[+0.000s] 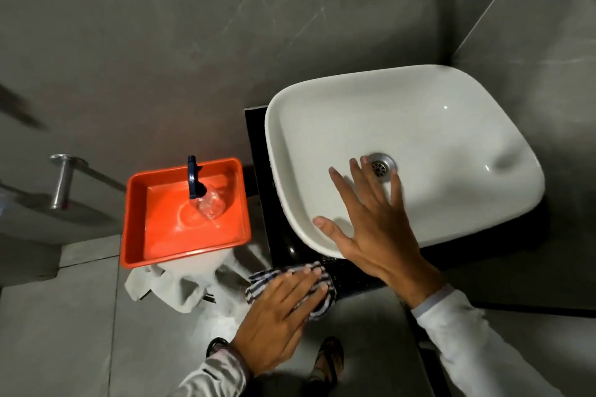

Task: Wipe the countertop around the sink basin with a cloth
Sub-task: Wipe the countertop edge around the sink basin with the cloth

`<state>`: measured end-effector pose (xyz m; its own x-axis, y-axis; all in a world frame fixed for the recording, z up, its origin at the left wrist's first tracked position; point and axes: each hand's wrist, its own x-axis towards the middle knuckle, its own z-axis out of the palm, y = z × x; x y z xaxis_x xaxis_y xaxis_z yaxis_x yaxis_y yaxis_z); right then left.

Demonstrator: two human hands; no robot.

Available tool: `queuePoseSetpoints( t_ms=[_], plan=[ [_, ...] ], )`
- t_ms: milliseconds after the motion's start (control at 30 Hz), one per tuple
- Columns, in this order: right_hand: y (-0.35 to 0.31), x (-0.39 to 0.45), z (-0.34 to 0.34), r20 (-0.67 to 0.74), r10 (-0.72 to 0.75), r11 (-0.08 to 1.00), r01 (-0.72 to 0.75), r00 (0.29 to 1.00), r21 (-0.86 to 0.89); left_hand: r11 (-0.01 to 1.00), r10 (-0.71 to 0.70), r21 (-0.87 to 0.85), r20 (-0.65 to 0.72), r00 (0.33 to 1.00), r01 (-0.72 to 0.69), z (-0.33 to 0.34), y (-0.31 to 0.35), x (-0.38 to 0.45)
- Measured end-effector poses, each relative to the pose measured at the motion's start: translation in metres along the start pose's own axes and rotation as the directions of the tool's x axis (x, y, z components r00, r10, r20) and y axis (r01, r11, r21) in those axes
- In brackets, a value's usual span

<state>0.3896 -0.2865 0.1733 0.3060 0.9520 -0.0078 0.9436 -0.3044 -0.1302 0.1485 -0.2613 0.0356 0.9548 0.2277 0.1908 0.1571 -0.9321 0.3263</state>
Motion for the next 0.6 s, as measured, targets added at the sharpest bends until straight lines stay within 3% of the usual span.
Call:
queuePoseSetpoints(
  t_ms=[133, 167, 233, 333, 600],
  plan=[
    [-0.002, 0.000, 0.002, -0.005, 0.022, 1.000, -0.022, 1.000, 0.007, 0.965, 0.243, 0.073, 0.100, 0.965, -0.251, -0.010, -0.024, 0.001],
    [-0.001, 0.000, 0.002, -0.008, 0.025, 1.000, -0.025, 1.000, 0.011, 0.972, 0.217, 0.077, 0.084, 0.973, -0.223, -0.012, -0.032, 0.009],
    [-0.001, -0.001, 0.003, -0.018, 0.029, 0.999, -0.029, 0.999, 0.024, 0.999, 0.028, 0.045, 0.007, 1.000, -0.029, -0.016, -0.041, 0.026],
    [-0.001, -0.002, 0.004, -0.025, 0.043, 0.998, -0.042, 0.999, 0.039, 0.989, -0.149, -0.001, -0.053, 0.987, 0.149, -0.013, -0.034, 0.038],
    [-0.002, -0.002, 0.005, -0.099, 0.081, 0.990, -0.068, 0.992, 0.126, 0.999, 0.036, 0.021, 0.061, 0.997, -0.038, -0.019, -0.007, 0.021]
  ],
)
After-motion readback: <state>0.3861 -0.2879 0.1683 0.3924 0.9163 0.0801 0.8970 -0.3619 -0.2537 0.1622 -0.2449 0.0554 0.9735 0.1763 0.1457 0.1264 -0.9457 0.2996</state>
